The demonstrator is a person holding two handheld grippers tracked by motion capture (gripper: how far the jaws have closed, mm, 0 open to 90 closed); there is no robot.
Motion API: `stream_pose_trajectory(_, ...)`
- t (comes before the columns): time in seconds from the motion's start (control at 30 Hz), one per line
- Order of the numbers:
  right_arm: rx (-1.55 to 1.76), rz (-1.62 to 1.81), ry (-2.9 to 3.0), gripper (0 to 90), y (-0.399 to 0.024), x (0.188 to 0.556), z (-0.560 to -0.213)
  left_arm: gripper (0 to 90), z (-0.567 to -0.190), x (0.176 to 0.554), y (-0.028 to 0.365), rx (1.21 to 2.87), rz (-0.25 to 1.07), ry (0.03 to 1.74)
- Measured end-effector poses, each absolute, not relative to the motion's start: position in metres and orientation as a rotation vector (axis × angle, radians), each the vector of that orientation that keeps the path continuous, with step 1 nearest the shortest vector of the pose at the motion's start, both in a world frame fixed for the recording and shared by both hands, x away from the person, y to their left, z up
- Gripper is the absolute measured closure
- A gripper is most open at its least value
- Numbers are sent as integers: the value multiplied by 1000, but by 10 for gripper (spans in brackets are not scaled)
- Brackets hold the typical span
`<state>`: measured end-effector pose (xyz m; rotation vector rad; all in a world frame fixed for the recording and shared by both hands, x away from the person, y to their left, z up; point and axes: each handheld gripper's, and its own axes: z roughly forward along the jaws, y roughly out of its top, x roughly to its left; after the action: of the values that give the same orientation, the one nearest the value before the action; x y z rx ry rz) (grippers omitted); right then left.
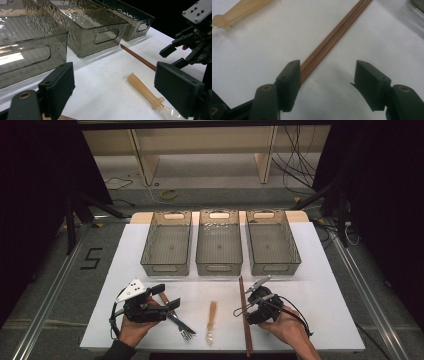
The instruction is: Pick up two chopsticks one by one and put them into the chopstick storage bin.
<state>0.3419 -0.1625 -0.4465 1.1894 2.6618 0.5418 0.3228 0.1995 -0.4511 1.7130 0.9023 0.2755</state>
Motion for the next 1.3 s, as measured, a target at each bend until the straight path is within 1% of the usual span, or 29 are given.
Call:
stream_pose_trajectory(0.4, 1221, 494, 2691, 451, -157, 345, -456, 160, -451, 323, 201, 1711, 277, 906)
stream_pose_trajectory(0.87, 1224, 490, 2718, 476, -155, 345, -458, 160, -451, 323, 201, 1712, 278, 907)
stream_pose_trajectory(0.9, 1228, 482, 2725, 491, -154, 344, -458, 160, -451, 323, 201, 1712, 278, 906)
stream_pose_trajectory(0.97, 1222, 461, 2723, 493, -154, 344, -458, 160, -451, 323, 201, 1713, 278, 906)
stream_pose_trajectory(1.07, 1221, 449, 2738, 518, -155, 344, -458, 160, -451, 323, 201, 1714, 279, 905)
stream_pose_trajectory(1.17, 1216, 390, 2745, 580, -157, 344, -457, 160, -451, 324, 201, 1713, 278, 906)
stream_pose_trajectory(1.2, 1216, 390, 2745, 580, -157, 344, -457, 160, -451, 324, 201, 1713, 278, 906)
stream_pose_trajectory(1.23, 1208, 372, 2762, 617, -158, 345, -458, 160, -451, 324, 201, 1713, 277, 906)
stream_pose_trajectory(1.3, 1197, 364, 2769, 647, -158, 346, -458, 160, -451, 323, 201, 1712, 275, 908)
